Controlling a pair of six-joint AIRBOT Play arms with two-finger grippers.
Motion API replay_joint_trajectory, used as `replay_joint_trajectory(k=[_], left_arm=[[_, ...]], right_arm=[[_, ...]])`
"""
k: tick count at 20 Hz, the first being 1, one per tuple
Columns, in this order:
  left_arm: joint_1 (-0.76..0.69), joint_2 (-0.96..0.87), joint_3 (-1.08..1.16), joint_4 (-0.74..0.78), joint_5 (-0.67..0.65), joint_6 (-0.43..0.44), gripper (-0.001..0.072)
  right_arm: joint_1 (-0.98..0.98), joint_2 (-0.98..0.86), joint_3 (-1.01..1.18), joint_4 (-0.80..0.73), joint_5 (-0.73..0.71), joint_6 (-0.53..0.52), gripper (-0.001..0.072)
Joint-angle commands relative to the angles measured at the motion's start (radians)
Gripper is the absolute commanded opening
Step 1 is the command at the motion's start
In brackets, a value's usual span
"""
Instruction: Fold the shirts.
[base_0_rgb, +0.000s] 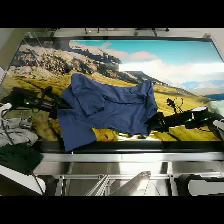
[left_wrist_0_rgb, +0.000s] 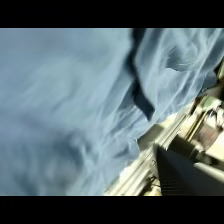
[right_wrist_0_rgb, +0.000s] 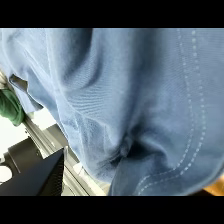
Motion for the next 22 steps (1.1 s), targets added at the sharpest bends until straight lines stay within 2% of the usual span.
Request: replay_joint_trajectory(k=[1, 2, 4, 7, 9, 12, 14, 16, 18, 20, 22], left_arm=[[-0.081, -0.053, 0.073, -0.017, 0.071, 0.009, 0.0056], [-0.091, -0.052, 0.088, -0.018, 0.084, 0.011, 0.0018], [-0.095, -0.049, 0.125, -0.026, 0.155, 0.007, 0.0018], [-0.093, 0.017, 0.150, -0.098, 0.267, 0.000, 0.0019], [-0.091, 0.117, 0.151, -0.171, 0.308, 0.026, 0.0019], [-0.091, 0.331, 0.145, -0.346, 0.352, 0.109, 0.0021], [-0.091, 0.511, 0.147, -0.482, 0.350, 0.130, 0.0021], [-0.090, 0.713, 0.175, -0.543, 0.336, 0.198, 0.0021], [-0.060, 0.902, 0.242, -0.538, 0.290, 0.225, 0.0021], [0.070, 1.062, 0.349, -0.505, 0.204, 0.237, 0.0022], [0.285, 1.146, 0.454, -0.465, 0.142, 0.237, 0.0023]], right_arm=[[0.001, 0.000, 0.000, 0.003, 0.024, 0.000, 0.0507], [0.001, 0.000, 0.000, 0.007, 0.026, 0.000, 0.0418], [0.001, 0.000, 0.000, 0.039, 0.055, -0.021, 0.0025], [0.001, 0.013, 0.000, 0.161, 0.220, -0.120, 0.0020], [-0.002, 0.085, 0.000, 0.323, 0.360, -0.190, 0.0020], [-0.011, 0.332, 0.001, 0.652, 0.541, -0.266, 0.0020], [-0.045, 0.571, 0.023, 0.817, 0.542, -0.303, 0.0020], [-0.127, 0.833, 0.080, 0.886, 0.416, -0.320, 0.0021], [-0.252, 1.084, 0.156, 0.927, 0.211, -0.350, 0.0021], [-0.407, 1.299, 0.240, 0.903, -0.034, -0.387, 0.0021], [-0.547, 1.447, 0.323, 0.740, -0.229, -0.388, 0.0021]])
